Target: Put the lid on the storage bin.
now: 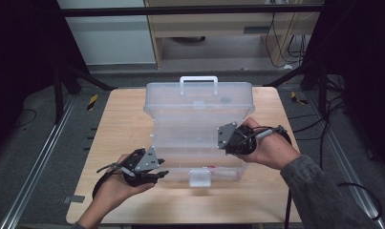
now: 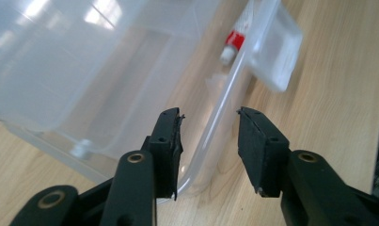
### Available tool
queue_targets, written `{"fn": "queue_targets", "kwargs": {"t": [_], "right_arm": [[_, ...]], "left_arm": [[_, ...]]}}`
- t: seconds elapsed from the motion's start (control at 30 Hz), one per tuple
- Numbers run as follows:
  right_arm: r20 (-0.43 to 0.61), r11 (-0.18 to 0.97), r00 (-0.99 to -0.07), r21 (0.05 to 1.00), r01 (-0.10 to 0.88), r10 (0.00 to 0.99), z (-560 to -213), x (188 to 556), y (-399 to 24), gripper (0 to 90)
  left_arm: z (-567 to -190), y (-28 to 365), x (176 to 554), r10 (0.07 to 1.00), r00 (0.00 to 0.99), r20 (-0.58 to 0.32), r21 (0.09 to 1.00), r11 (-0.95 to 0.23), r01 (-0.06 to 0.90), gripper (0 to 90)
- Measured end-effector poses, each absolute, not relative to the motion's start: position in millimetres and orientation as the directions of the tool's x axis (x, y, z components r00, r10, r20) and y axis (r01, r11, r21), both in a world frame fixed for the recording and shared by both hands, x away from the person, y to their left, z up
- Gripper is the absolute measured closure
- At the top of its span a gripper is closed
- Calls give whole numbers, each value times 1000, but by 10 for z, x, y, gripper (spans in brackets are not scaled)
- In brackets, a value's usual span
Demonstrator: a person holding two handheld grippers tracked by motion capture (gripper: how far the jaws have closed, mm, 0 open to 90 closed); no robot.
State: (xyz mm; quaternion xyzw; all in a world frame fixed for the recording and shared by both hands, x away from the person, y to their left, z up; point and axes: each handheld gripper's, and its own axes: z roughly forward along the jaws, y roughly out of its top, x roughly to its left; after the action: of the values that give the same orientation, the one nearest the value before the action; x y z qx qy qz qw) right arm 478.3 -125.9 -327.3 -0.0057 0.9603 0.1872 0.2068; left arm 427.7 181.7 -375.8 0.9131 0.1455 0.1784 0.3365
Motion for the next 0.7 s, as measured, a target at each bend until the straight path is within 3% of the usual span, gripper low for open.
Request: {"fn": "queue_targets", "kwargs": {"t": [0.1,0.2,0.3,0.5,0.7], "right_arm": [[-399,929,-915,358,-92,63,-3278,4783,-1261,838],[-396,927,-916,365,-89,68,-3277,4788,-1268,837],[-395,926,-916,367,-88,69,-3278,4786,-1273,837],[-391,925,-918,369,-94,62,-3293,4776,-1281,836],[-387,926,-920,365,-96,57,-3308,4762,-1278,836]], "left_arm": [[-3609,1909,4292,456,872,179,719,-665,200,650],[-3449,2016,4359,522,838,160,758,-609,234,813],[-3306,2107,4466,581,803,134,808,-533,251,874],[-3245,2165,4710,643,766,20,854,-409,322,895],[-3237,2163,4893,693,721,-8,859,-364,360,897]]}}
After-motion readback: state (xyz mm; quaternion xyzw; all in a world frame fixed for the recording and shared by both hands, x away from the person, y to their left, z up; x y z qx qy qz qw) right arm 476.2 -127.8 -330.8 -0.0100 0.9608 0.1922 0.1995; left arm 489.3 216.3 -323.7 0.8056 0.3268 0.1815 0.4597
